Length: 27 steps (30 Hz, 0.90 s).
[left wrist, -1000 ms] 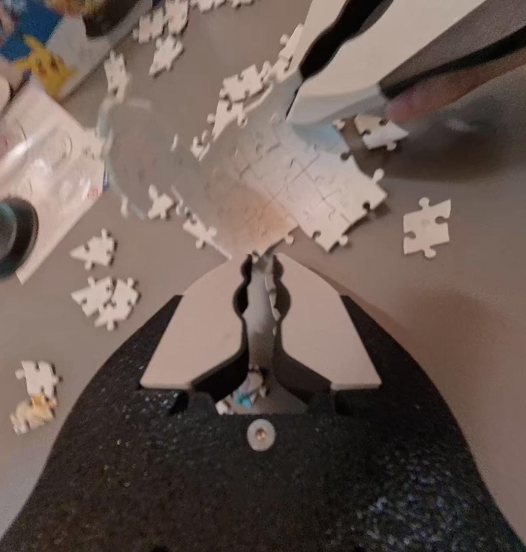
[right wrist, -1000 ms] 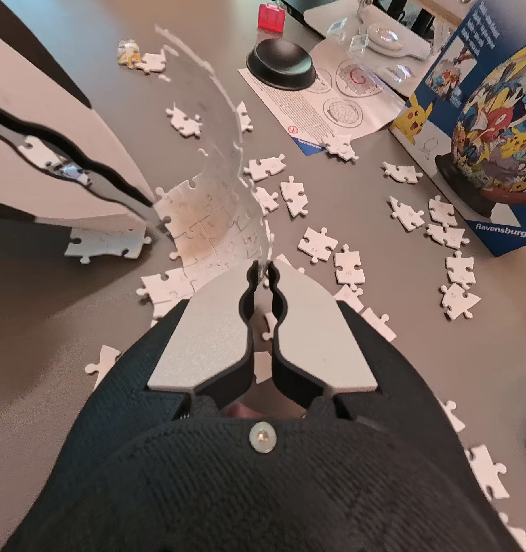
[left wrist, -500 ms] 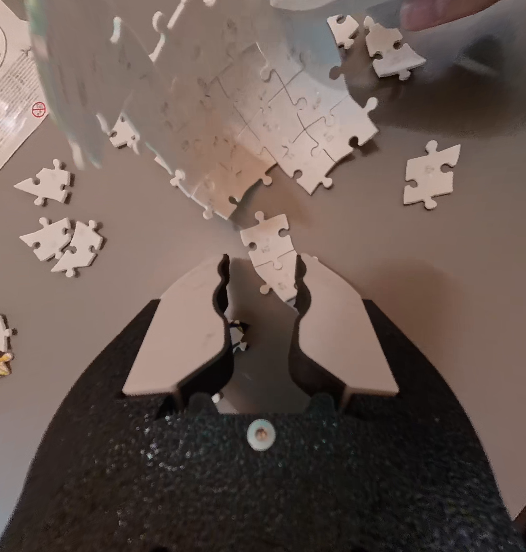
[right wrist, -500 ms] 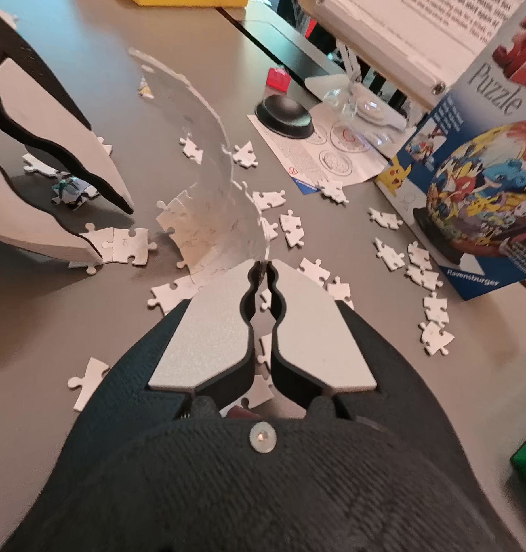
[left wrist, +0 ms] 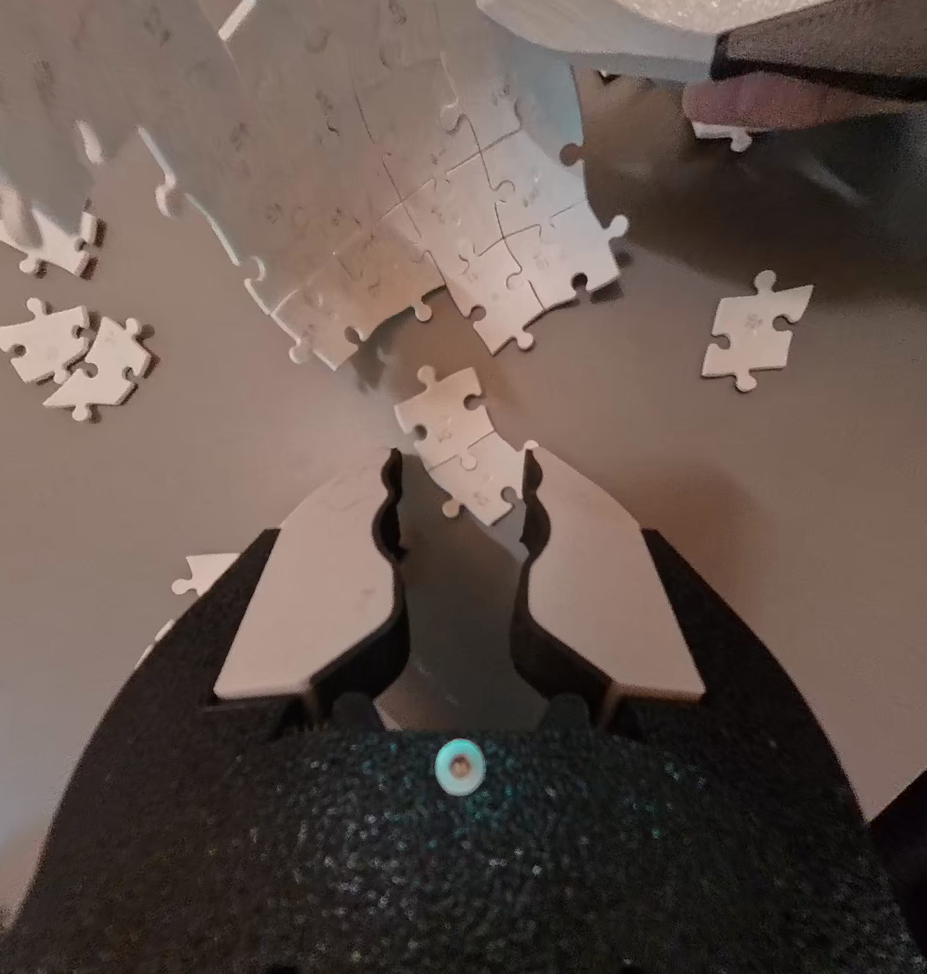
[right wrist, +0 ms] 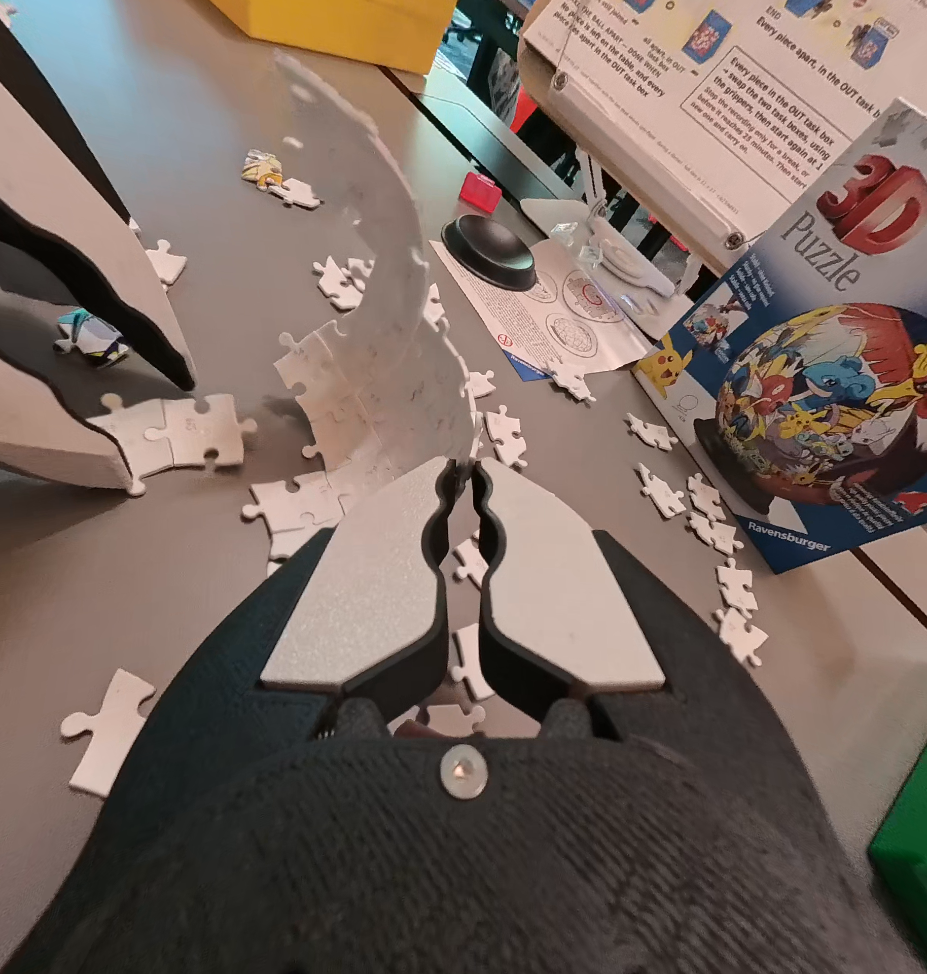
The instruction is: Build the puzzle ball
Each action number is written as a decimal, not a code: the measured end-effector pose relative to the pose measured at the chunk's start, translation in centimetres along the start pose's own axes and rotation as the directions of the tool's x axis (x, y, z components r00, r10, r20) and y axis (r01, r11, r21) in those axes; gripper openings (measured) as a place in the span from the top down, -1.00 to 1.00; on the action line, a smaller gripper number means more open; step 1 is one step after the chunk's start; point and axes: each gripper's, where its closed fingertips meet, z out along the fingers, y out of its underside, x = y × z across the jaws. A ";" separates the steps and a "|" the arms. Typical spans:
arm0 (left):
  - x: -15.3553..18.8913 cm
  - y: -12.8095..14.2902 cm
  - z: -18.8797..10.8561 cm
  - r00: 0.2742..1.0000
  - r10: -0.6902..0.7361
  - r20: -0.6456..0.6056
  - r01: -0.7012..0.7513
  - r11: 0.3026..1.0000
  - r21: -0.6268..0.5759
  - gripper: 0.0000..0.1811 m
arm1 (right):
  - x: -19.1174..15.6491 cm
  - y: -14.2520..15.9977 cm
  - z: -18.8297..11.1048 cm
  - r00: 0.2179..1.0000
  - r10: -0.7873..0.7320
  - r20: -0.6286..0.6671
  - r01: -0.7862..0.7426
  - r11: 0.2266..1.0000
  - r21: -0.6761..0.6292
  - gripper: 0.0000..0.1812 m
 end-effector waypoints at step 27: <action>-1.2 0.9 -0.2 0.997 -0.042 -0.066 0.043 0.999 0.010 0.63 | -0.2 0.2 0.2 1.000 0.002 0.019 -0.002 1.000 0.008 0.93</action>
